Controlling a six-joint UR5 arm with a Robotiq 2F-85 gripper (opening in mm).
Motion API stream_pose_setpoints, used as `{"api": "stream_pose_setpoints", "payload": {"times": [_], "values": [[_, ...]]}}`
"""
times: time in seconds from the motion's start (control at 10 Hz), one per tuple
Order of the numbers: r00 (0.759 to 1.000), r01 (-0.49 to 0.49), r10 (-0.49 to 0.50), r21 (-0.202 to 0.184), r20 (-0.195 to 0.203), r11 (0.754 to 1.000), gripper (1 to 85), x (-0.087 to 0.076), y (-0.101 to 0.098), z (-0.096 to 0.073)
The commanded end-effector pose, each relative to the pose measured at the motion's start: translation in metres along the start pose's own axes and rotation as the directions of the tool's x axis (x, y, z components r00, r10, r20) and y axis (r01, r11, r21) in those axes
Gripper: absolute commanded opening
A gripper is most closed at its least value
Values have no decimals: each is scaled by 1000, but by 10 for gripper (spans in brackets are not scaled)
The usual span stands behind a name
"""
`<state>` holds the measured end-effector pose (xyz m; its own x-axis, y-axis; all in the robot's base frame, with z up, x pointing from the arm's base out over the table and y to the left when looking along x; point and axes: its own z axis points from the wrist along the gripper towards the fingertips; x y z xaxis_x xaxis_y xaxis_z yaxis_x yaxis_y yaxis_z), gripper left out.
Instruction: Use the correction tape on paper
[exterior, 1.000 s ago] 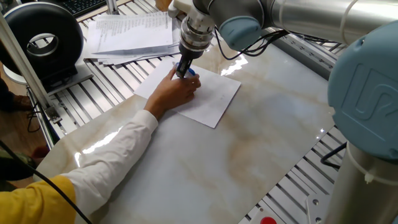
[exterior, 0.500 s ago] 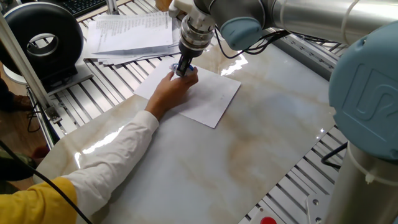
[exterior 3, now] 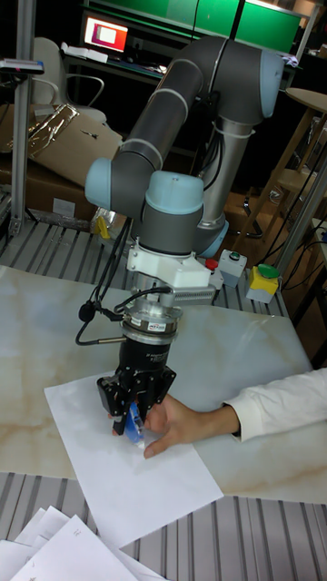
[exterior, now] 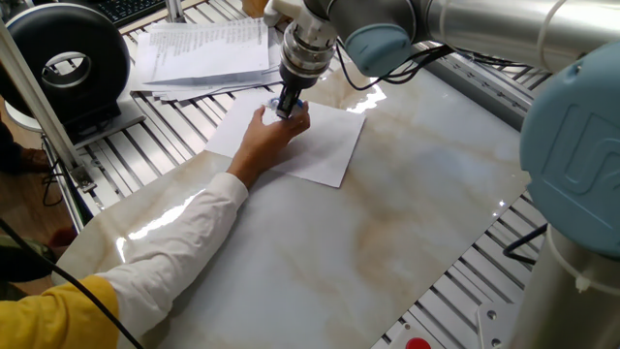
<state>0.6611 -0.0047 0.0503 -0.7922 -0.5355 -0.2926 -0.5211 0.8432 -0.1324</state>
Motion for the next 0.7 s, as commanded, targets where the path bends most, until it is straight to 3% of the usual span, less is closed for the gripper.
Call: {"api": "stream_pose_setpoints", "payload": {"times": [0.0, 0.2, 0.6], "values": [[1000, -2, 2, -8, -11, 1000, 377, 7, 4, -11], [999, 25, -25, -3, -43, 1000, 343, 16, 2, -14], [998, 37, -37, 2, -53, 999, 337, 20, 1, -17]]}}
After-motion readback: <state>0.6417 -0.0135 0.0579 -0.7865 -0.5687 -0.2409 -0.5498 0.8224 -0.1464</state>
